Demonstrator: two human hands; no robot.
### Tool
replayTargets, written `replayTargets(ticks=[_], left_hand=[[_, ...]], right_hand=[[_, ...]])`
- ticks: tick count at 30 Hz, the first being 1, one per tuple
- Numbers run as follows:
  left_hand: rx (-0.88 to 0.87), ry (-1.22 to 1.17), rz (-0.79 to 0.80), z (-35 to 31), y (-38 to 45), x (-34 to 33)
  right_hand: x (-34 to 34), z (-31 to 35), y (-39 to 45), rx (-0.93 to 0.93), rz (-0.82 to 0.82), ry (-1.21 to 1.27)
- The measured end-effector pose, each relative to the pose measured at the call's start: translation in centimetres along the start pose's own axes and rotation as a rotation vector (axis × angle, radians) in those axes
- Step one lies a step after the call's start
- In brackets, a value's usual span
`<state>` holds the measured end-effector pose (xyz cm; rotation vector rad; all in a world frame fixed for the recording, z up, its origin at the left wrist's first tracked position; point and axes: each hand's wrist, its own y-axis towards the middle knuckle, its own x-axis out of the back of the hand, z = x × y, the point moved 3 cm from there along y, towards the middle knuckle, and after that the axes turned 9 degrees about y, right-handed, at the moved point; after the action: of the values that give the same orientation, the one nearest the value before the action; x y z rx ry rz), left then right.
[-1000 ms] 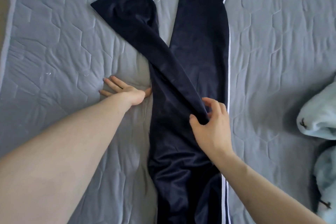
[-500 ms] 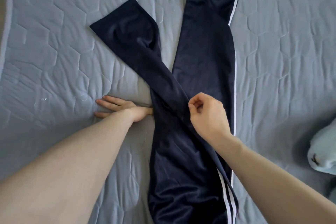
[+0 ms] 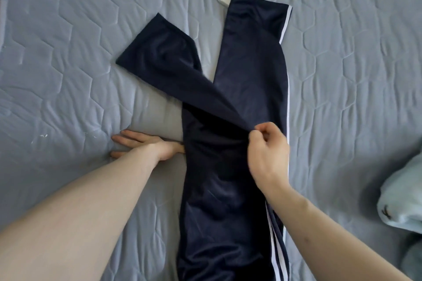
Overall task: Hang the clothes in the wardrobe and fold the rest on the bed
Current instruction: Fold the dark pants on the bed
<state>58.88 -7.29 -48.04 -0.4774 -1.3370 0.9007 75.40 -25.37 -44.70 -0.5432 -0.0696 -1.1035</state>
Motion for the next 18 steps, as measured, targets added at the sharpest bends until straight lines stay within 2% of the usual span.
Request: replayTargets(ticks=[3, 5, 7, 8, 10, 12, 15, 18], left_hand=[[0.037, 0.061, 0.051, 0.5, 0.2, 0.0], [0.037, 0.078, 0.065, 0.5, 0.3, -0.2], [0.028, 0.093, 0.063, 0.5, 0.5, -0.2], [0.029, 0.096, 0.069, 0.5, 0.6, -0.2], [0.028, 0.092, 0.085, 0.4, 0.8, -0.2], [0.041, 0.094, 0.1, 0.3, 1.0, -0.2], [0.066, 0.102, 0.121, 0.0, 1.3, -0.3], [0.084, 0.084, 0.125, -0.1, 1.7, -0.4]], right_hand=[[4.3, -0.2, 1.5, -0.175, -0.197, 0.12], [6.3, -1.0, 2.3, -0.33, -0.174, 0.044], [7.0, -1.5, 2.5, -0.371, -0.064, -0.175], [7.0, -1.5, 2.5, -0.284, -0.021, -0.31], [5.6, -0.2, 2.4, 0.034, 0.024, -0.533], [2.8, 1.7, 2.5, 0.319, 0.113, -0.611], [-2.3, 3.4, 3.2, 0.513, 0.275, -0.69], [-6.8, 4.1, 4.6, 0.567, 0.397, -0.877]])
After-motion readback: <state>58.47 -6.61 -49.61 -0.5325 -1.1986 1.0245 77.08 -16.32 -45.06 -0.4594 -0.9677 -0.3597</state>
